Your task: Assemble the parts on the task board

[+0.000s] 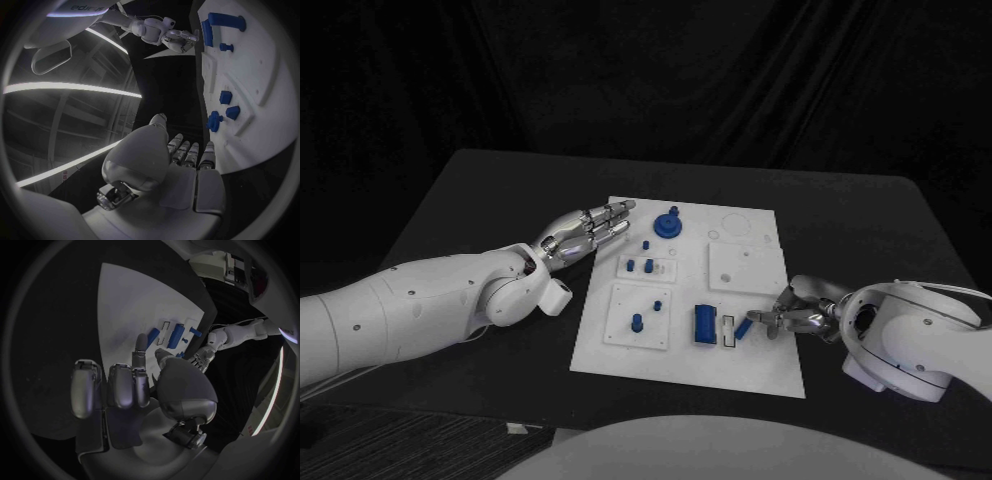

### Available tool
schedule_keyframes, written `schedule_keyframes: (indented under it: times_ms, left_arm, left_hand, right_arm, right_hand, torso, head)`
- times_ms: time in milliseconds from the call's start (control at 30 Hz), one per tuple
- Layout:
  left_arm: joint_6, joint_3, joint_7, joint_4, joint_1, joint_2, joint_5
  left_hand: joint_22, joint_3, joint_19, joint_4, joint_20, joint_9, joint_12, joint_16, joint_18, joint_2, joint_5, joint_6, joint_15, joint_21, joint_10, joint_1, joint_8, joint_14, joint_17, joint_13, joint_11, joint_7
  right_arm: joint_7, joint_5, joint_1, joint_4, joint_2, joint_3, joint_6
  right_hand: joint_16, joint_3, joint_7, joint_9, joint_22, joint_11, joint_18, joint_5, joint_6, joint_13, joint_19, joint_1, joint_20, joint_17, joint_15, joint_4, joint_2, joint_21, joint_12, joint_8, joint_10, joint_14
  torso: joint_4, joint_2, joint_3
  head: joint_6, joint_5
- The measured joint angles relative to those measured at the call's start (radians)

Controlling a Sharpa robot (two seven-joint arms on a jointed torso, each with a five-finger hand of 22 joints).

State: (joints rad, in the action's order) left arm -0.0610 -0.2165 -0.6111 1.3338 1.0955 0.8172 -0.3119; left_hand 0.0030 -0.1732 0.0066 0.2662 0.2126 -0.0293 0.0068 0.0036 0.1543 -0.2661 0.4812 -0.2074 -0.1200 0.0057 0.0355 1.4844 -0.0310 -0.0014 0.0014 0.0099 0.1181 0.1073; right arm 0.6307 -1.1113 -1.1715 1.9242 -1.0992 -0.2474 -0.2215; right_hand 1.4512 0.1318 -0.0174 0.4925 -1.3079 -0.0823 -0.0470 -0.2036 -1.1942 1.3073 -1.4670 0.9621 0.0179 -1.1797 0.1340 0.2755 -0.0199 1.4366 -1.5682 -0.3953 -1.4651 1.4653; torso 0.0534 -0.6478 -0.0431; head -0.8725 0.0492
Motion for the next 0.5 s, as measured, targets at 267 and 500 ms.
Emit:
schedule_keyframes:
  times_ms: [267,500]
  left_arm:
    - [-0.002,0.000,0.001,-0.002,0.000,-0.004,0.000]
    - [-0.002,0.000,0.001,-0.004,0.000,-0.005,0.000]
  left_hand:
    - [0.001,0.003,0.000,-0.003,0.000,0.000,0.000,0.000,0.000,0.000,0.004,0.000,0.000,0.000,0.004,0.000,0.000,0.000,0.000,0.001,0.003,0.000]
    - [0.001,0.003,0.000,-0.003,0.000,0.000,0.000,0.000,0.000,0.000,0.004,0.000,0.000,0.000,0.007,0.000,0.000,0.000,0.000,0.001,0.007,0.000]
  right_arm:
    - [0.015,0.065,-0.002,-0.026,0.032,0.000,0.021]
    - [0.023,0.086,-0.003,-0.040,0.054,0.000,0.034]
  right_hand:
    - [-0.006,-0.007,0.008,-0.038,0.000,0.000,0.000,0.000,-0.008,0.000,0.000,0.004,0.000,0.021,0.000,-0.007,-0.004,-0.006,0.000,0.058,0.000,0.000]
    - [-0.007,-0.009,0.008,-0.055,0.000,0.000,0.000,0.007,-0.026,0.001,0.000,0.019,0.000,0.023,0.000,-0.016,-0.019,-0.007,0.000,0.085,0.000,0.000]
  torso:
    - [-0.0007,0.000,-0.0004]
    - [-0.0004,0.000,0.0006]
  head:
    - [0.000,-0.003]
    - [0.000,-0.005]
